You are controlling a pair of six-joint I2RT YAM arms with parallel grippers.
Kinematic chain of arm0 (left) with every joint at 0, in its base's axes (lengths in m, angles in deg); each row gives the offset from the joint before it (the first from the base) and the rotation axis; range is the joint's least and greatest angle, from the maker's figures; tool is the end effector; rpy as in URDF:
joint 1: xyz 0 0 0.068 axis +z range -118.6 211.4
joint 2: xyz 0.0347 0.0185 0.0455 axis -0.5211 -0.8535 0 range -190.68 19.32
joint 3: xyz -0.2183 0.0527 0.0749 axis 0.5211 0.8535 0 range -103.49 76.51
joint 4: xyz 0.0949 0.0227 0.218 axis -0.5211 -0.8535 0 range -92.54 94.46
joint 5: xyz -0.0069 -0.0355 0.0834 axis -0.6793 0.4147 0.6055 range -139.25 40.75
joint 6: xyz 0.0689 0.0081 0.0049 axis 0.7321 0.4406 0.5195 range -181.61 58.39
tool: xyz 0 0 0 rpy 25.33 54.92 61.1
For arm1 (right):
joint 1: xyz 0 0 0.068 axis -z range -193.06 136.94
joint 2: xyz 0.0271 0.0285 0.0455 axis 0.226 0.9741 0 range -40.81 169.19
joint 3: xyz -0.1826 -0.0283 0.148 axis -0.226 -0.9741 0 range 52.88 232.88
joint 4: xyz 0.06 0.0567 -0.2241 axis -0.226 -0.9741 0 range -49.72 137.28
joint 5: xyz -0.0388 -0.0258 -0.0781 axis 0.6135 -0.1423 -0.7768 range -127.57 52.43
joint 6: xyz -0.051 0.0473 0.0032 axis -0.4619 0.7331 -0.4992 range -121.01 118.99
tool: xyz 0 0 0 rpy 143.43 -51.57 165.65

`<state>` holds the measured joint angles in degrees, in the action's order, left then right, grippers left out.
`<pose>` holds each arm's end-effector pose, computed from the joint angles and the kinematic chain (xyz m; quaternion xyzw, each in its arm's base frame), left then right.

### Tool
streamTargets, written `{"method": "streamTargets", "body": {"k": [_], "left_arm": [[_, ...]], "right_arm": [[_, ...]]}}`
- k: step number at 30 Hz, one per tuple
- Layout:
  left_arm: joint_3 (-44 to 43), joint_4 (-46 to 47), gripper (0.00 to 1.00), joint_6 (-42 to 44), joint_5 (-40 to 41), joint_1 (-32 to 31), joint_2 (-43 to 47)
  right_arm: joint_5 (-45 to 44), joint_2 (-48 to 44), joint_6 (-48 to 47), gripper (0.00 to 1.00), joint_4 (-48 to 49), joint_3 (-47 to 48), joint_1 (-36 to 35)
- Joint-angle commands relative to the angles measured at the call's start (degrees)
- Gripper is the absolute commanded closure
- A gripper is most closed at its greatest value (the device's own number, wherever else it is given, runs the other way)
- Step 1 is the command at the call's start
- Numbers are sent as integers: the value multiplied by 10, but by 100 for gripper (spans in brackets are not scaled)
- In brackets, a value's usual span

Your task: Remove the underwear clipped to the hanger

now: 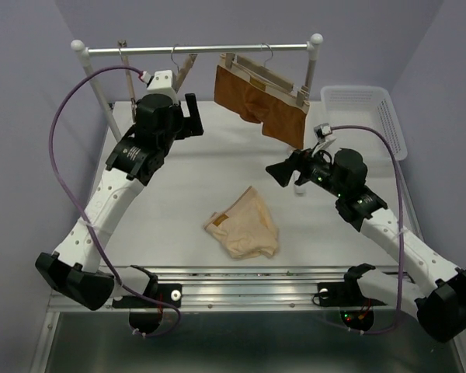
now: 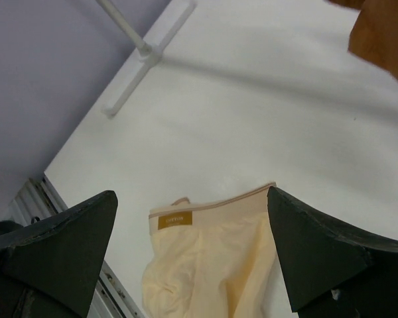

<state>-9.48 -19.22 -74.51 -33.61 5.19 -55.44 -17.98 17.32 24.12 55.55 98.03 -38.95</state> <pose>0.2675 -0.1147 0.4062 0.0048 0.7771 -0.1077 0.6201 0.2218 0.1287 0.3043 -0.1201 0.7240 0.4005 0.5487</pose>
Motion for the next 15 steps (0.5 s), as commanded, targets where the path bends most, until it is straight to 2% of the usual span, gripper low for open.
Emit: {"method": "streamTargets", "body": {"k": [1,5,10,15], "left_arm": [[39,-4,1,-52,-5,0,63],[111,-27,1,-105,-11,0,138],[176,-63,1,-147,-7,-1,238],[220,-90,1,-179,10,-1,316]], "right_arm": [[-65,32,-73,0,-75,5,-63],[-145,126,-121,0,-104,31,-155],[-260,235,-185,0,-139,67,-233],[-289,330,-178,0,-192,65,-269]]}}
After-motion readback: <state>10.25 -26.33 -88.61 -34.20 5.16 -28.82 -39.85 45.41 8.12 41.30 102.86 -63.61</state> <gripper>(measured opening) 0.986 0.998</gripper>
